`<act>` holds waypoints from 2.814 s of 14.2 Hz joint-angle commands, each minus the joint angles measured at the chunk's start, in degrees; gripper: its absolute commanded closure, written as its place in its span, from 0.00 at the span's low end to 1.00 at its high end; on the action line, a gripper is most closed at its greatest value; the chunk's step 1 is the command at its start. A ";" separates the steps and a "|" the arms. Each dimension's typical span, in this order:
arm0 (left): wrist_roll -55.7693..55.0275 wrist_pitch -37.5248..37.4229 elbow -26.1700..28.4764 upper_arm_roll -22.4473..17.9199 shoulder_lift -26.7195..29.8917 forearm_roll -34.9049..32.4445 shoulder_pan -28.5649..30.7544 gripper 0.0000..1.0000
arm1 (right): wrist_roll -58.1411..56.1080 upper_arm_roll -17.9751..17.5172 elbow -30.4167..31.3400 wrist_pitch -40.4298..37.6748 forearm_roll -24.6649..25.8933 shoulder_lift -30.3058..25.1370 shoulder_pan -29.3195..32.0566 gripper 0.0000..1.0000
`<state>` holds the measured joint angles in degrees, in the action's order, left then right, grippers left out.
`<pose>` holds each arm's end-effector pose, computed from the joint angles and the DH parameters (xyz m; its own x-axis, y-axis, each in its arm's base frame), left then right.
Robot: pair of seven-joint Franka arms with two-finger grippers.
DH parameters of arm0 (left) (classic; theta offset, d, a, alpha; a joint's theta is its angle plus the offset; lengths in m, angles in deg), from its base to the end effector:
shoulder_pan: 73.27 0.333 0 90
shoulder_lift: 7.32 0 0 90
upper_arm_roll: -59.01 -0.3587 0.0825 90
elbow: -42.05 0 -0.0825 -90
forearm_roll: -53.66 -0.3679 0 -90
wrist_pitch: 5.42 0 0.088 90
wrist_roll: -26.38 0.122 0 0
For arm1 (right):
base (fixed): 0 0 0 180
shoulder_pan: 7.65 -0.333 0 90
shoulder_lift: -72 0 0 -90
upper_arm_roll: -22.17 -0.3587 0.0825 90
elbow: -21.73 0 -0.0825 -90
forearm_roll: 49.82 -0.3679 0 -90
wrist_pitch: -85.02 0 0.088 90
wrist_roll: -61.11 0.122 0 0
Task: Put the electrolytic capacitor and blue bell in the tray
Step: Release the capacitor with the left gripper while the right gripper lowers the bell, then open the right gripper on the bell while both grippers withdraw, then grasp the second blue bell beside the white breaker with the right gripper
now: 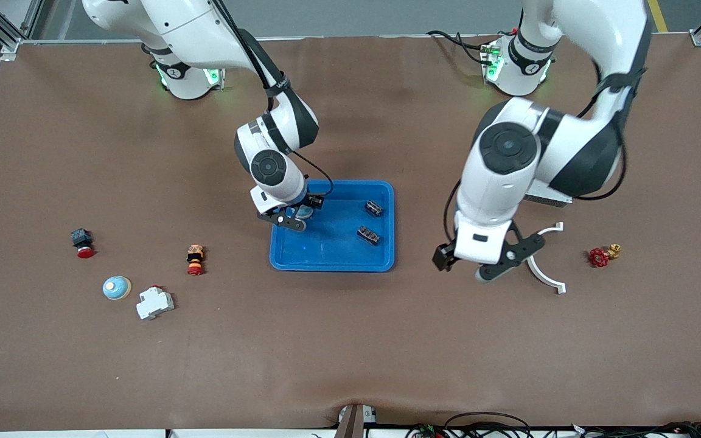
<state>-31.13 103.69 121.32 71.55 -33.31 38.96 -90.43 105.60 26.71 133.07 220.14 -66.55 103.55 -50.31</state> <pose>0.6360 -0.3024 0.4928 0.8943 0.4147 0.1681 0.4236 -0.9056 -0.0196 0.4799 0.3885 0.2204 0.9296 -0.3119 -0.1963 -0.3172 -0.9484 0.0047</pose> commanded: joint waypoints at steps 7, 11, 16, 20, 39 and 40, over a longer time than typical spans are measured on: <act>9.53 -9.87 1.15 -1.03 8.06 2.39 4.86 0.00 | 0.51 0.20 -1.04 -1.34 -0.93 0.10 -1.29 0.00; 16.27 -10.57 1.58 -1.11 11.47 3.35 6.96 0.00 | -0.46 0.73 -2.52 -16.24 -0.85 -8.24 -0.33 0.00; 28.58 -14.61 1.94 -1.29 17.81 12.66 11.80 0.00 | -13.25 0.82 -8.06 -34.64 2.92 -15.01 9.06 0.00; 35.35 -17.43 3.52 -3.57 20.98 13.73 15.32 0.00 | -32.24 0.82 -7.80 -39.57 6.17 -17.57 18.72 0.00; 43.19 -19.81 10.82 -3.49 28.54 13.56 15.06 0.00 | -98.71 0.73 -13.14 -4.42 23.50 -0.64 44.85 0.00; 43.28 -19.63 10.82 -3.40 28.54 13.56 15.32 0.00 | -99.42 0.73 -15.77 -4.42 23.41 2.08 45.37 0.00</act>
<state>10.79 83.30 131.56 67.90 -5.31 51.48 -75.55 8.73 28.67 123.52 216.38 -44.19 100.69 -7.17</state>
